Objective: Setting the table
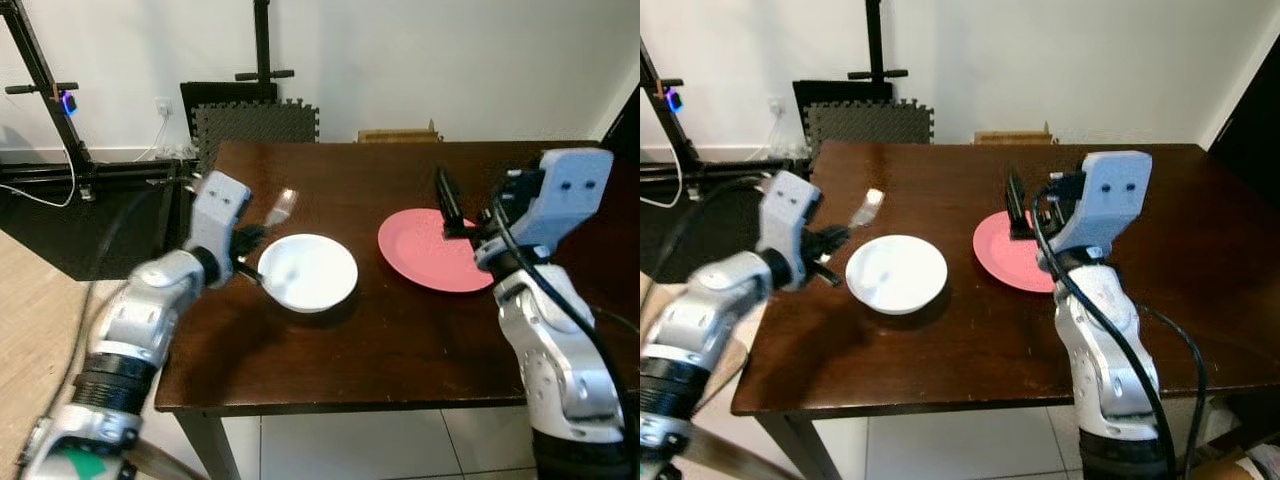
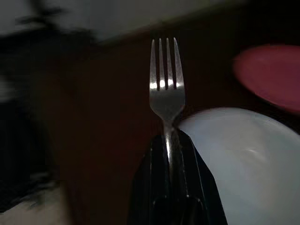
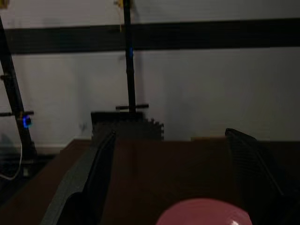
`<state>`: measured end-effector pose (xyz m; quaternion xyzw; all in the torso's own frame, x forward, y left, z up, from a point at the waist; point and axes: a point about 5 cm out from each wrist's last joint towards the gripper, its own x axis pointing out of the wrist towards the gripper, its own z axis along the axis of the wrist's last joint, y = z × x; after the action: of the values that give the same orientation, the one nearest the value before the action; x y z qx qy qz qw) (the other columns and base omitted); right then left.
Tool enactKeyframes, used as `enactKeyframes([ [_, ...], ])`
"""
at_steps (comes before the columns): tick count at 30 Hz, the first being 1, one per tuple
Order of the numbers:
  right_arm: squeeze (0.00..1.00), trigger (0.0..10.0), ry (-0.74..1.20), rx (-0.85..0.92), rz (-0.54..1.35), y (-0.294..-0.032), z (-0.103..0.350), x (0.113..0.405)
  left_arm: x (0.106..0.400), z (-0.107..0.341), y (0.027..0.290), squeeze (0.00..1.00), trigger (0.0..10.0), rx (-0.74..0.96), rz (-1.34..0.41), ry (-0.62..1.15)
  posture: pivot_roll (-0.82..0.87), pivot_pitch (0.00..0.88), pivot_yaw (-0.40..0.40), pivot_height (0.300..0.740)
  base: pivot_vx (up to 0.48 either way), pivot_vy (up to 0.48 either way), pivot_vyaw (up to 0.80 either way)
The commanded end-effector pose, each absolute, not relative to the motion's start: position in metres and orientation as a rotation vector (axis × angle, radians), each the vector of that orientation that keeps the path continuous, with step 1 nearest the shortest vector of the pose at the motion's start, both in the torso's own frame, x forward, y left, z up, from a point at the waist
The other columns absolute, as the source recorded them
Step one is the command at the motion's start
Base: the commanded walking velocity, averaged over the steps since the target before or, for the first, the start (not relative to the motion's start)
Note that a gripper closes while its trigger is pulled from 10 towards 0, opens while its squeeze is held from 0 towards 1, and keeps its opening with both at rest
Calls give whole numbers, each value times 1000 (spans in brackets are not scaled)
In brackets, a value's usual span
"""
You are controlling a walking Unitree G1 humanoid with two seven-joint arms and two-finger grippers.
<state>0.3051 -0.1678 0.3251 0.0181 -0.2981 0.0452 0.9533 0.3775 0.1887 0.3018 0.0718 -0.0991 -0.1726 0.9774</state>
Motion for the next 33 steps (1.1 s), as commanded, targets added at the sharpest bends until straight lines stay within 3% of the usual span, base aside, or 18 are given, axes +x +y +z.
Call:
enactKeyframes([
  [1,0,10000,-629,42,94,-169,328,302,379,301,193,0,10000,110,-332,-202,24,152,51,740,0,0,0],
  [5,0,10000,-621,35,106,-168,326,305,387,305,199,0,10000,138,-305,-171,45,169,40,740,0,0,0],
  [11,0,10000,-581,82,243,-139,328,322,415,276,177,0,10000,44,-313,55,49,248,69,740,0,0,0],
  [21,0,10000,-558,102,277,-136,330,329,424,267,162,0,10000,56,-207,88,23,320,93,740,0,0,0],
  [33,0,10000,-561,103,297,-136,332,330,427,262,151,0,10000,46,-204,81,13,332,96,740,0,0,0],
])
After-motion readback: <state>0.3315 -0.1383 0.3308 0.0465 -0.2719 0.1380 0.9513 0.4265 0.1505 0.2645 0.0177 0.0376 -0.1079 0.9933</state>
